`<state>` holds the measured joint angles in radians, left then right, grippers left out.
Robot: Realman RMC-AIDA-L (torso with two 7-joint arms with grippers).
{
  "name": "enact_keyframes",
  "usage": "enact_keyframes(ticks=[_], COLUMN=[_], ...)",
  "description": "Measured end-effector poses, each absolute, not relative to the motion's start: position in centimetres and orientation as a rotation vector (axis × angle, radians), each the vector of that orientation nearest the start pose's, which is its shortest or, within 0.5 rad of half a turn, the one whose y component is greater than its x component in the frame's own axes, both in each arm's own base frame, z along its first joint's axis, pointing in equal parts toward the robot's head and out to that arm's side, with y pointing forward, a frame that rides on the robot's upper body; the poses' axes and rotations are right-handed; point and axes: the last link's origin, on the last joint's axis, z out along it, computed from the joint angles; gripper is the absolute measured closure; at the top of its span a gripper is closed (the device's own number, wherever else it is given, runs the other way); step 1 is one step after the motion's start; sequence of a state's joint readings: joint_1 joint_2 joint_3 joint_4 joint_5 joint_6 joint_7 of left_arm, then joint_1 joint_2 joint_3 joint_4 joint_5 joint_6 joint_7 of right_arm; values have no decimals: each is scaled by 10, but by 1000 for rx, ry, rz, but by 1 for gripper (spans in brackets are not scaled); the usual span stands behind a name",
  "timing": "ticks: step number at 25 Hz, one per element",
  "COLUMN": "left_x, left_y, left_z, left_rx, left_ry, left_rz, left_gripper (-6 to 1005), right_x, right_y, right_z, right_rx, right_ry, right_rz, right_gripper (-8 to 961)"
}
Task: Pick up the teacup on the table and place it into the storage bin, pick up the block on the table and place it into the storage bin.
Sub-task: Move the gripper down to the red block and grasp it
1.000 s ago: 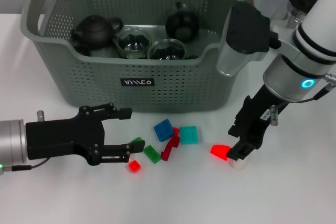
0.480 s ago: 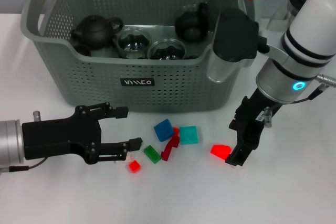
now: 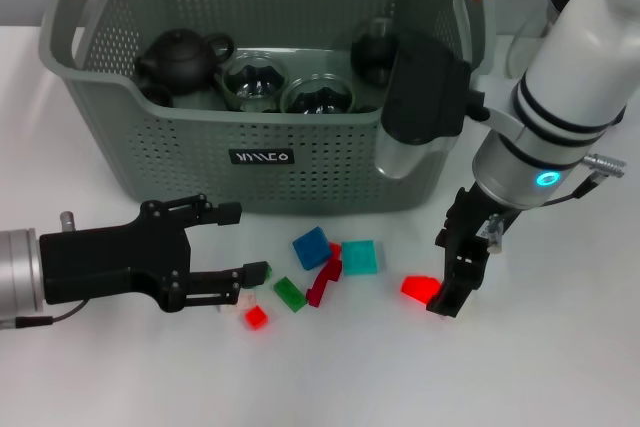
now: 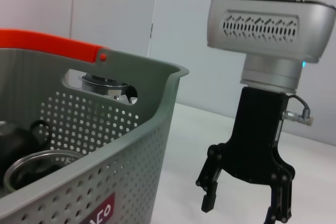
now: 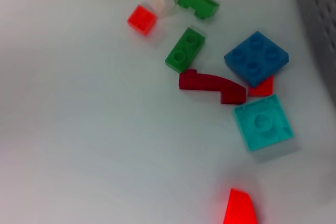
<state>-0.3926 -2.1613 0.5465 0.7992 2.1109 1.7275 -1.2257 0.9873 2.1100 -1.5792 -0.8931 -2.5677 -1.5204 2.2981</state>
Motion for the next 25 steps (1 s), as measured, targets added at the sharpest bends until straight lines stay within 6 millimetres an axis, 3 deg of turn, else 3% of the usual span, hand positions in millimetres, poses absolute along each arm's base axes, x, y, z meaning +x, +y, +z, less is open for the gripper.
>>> enact_keyframes(ticks=[11, 21, 25], left_x=[-287, -287, -288], left_y=[278, 278, 278], left_z=[5, 6, 6], left_rx=[-2713, -2708, -2708], left_ry=[-504, -502, -502], left_rz=[-717, -715, -714], left_gripper=[181, 182, 182], right_x=[129, 130, 133], right_y=[366, 360, 359], right_z=[-91, -104, -105], right_rx=[-2869, -2877, -2874], right_ry=[301, 307, 320], right_rz=[-927, -876, -881], right_gripper=[54, 180, 179])
